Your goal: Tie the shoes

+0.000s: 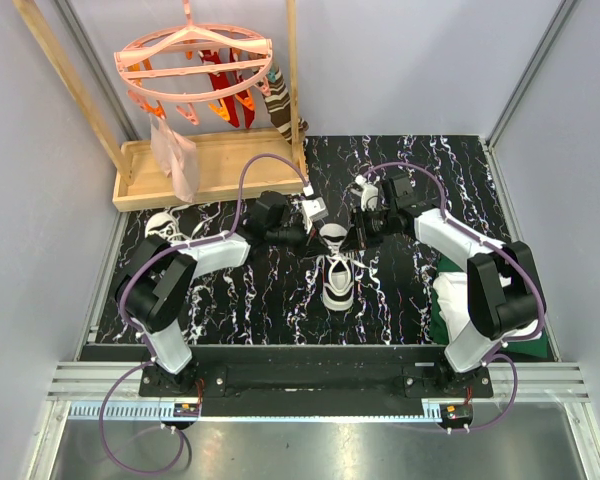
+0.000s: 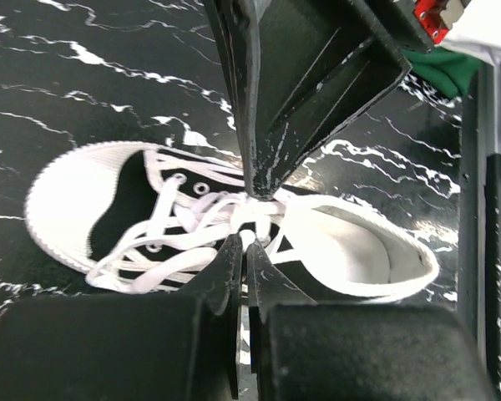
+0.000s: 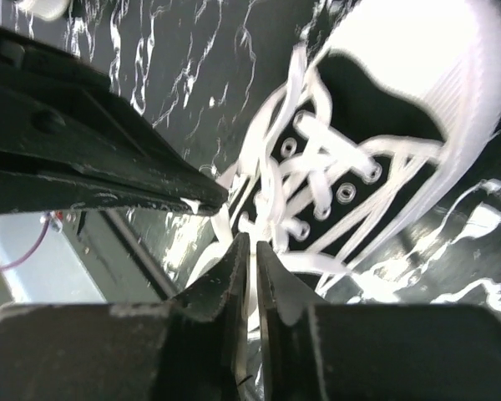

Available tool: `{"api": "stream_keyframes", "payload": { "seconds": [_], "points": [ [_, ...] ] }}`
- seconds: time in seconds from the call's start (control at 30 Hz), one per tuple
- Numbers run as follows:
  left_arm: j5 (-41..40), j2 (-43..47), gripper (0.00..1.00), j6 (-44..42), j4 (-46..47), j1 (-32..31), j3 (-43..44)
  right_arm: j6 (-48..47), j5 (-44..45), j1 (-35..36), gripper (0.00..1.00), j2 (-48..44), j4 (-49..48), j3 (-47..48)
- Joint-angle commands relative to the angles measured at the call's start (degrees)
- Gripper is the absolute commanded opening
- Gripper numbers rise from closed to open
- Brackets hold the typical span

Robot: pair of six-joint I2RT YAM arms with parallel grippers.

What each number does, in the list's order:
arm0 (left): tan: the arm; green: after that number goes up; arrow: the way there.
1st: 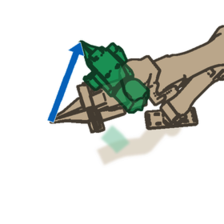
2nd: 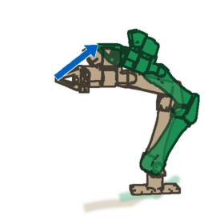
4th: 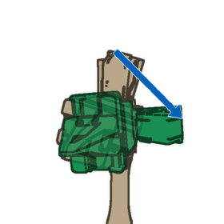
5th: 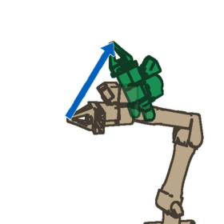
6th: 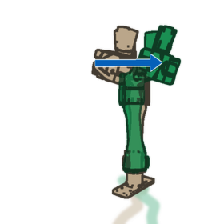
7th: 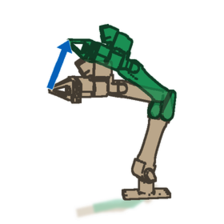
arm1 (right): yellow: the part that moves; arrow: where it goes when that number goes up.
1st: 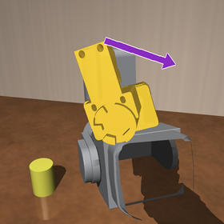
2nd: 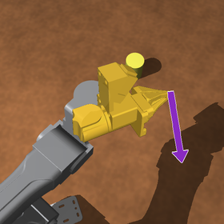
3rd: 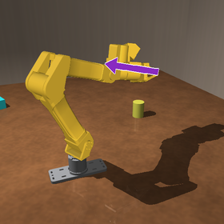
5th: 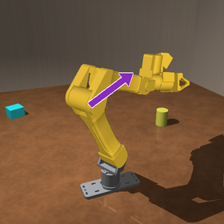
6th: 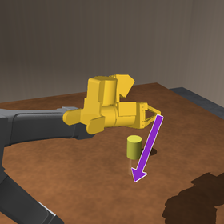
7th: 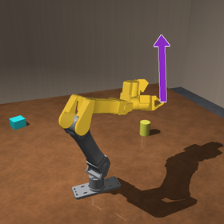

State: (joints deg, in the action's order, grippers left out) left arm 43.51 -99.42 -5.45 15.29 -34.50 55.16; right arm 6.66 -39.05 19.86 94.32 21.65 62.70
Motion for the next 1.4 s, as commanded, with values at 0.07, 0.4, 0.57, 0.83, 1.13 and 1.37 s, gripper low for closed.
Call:
{"api": "stream_keyframes", "payload": {
  "seconds": [0.07,0.4,0.57,0.83,1.13,1.37],
  "points": [
    [4.4,1.9,0.02,-0.6,1.8,-0.1,1.1,-3.6,-2.4,-0.2,0.30,-1.2,5.9,2.3],
    [4.5,0.5,0.02,1.0,3.5,0.1,2.1,-11.7,-0.5,-2.8,0.58,-0.8,8.8,1.7],
    [4.8,-0.1,0.02,1.1,3.6,0.5,2.4,-15.6,-1.9,-3.9,0.66,2.4,11.0,2.6],
    [5.2,-0.4,0.02,1.4,3.8,0.6,2.5,-14.8,-6.7,-4.3,0.74,7.8,11.0,5.4],
    [4.9,-1.6,0.02,0.6,2.1,0.7,3.8,-16.2,-12.7,-5.1,0.19,6.8,14.4,4.6],
    [3.4,-2.1,0.02,-1.8,-2.2,0.7,4.9,-17.8,-21.4,-5.1,0.02,5.7,18.7,5.4]
  ]
}}
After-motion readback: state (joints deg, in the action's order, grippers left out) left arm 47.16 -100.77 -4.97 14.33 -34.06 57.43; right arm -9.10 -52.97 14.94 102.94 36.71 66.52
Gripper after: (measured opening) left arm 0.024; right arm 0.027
